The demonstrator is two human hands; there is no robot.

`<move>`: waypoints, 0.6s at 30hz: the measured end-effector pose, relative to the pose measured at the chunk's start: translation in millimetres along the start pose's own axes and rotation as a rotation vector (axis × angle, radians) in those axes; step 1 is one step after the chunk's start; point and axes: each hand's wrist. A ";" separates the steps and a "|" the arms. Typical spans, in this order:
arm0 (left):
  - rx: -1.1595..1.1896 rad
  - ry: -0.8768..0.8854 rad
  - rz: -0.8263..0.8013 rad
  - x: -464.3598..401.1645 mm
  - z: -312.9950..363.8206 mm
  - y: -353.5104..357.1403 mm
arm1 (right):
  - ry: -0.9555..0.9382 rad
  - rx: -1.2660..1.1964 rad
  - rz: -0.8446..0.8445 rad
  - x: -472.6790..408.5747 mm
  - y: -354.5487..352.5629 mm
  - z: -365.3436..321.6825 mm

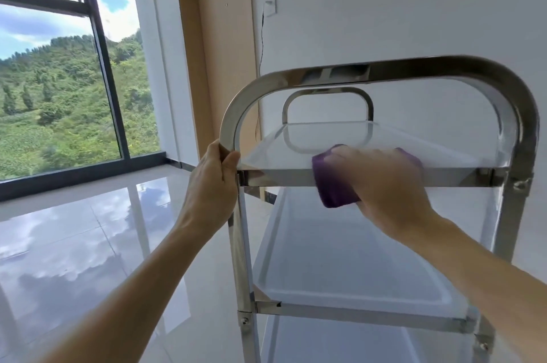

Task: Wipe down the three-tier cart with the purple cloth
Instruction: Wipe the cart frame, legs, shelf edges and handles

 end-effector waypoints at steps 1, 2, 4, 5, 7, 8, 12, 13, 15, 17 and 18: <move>-0.003 0.001 0.003 0.3 0.8 0.6 | 0.010 0.021 0.010 10.4 -2.7 16.6; 0.000 0.003 0.006 0.9 1.6 1.7 | 0.026 0.039 0.004 17.9 -5.9 28.8; 0.023 0.001 0.016 3.2 3.9 4.6 | 0.067 0.058 -0.025 23.9 -9.4 36.0; 0.039 -0.006 0.022 4.3 5.2 5.7 | 0.083 0.054 -0.029 22.8 -9.6 32.3; 0.058 -0.027 0.031 6.2 7.7 5.7 | 0.096 0.025 -0.047 13.1 -8.6 14.1; 0.056 -0.030 0.033 6.5 8.5 5.0 | 0.093 0.006 -0.069 5.1 -7.8 1.2; 0.064 -0.036 0.018 7.3 12.7 2.8 | 0.039 -0.047 -0.173 -30.4 -0.6 -53.4; 0.066 -0.039 0.021 7.6 12.9 2.1 | 0.016 -0.049 -0.190 -36.1 0.7 -61.4; 0.058 -0.044 0.021 7.3 12.3 0.4 | -0.018 -0.046 -0.202 -39.3 1.7 -62.5; 0.041 -0.047 0.012 6.1 9.9 -0.8 | -0.027 -0.042 -0.189 -32.1 -0.8 -47.0; 0.033 -0.050 0.007 5.6 8.9 -1.1 | -0.020 -0.038 -0.179 -25.8 -3.8 -35.5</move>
Point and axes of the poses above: each hand's wrist, its own x-axis away from the middle knuckle, its own y-axis out of the palm, z = x × y, and after that the axes turned 1 degree about y, right-handed
